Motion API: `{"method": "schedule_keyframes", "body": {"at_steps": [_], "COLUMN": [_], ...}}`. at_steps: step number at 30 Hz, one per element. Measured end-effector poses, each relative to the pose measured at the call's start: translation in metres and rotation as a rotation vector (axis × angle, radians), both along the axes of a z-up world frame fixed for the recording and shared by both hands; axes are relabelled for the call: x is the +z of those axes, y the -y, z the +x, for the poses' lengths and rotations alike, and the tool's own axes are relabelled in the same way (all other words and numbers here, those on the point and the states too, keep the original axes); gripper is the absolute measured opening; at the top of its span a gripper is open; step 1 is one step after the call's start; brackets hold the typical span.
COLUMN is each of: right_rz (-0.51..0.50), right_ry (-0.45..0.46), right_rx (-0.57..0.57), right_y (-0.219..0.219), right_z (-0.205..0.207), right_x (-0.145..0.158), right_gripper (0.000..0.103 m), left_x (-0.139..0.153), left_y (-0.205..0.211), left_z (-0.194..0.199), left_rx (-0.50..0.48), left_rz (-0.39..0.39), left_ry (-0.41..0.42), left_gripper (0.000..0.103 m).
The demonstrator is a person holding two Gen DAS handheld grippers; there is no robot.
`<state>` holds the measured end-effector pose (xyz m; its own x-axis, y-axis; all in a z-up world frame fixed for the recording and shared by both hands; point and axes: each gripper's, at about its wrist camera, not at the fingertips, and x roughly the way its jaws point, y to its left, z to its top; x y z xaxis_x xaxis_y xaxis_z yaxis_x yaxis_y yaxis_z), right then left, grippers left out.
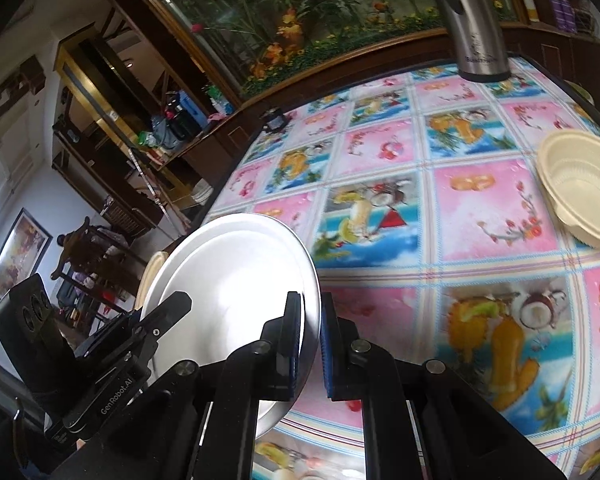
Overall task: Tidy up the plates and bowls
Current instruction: 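Lower the white plate onto the plate stack with the left gripper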
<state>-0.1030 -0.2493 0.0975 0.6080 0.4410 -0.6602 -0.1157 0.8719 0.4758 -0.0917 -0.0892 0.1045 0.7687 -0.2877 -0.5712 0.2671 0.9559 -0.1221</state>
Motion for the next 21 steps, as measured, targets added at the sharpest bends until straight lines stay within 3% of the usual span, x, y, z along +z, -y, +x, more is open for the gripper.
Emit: {"method": "schedule_keyframes", "body": {"at_steps": [9, 21], "right_rz": [-0.015, -0.021], "right_ry": [0.045, 0.049], "right_rx": [0.099, 0.241], "right_y": [-0.052, -0.137], "right_z": [0.016, 0.040], "right_x": [0.028, 0.044], "right_gripper": [0.009, 0.009], "left_x": [0.024, 0.024], "left_y": [-0.049, -0.127], "left_z": [-0.010, -0.020], "left_rx": [0.106, 0.271], "left_rz": [-0.027, -0.062], "left_ry": [0.059, 0.069], "left_gripper": [0.015, 0.015]}}
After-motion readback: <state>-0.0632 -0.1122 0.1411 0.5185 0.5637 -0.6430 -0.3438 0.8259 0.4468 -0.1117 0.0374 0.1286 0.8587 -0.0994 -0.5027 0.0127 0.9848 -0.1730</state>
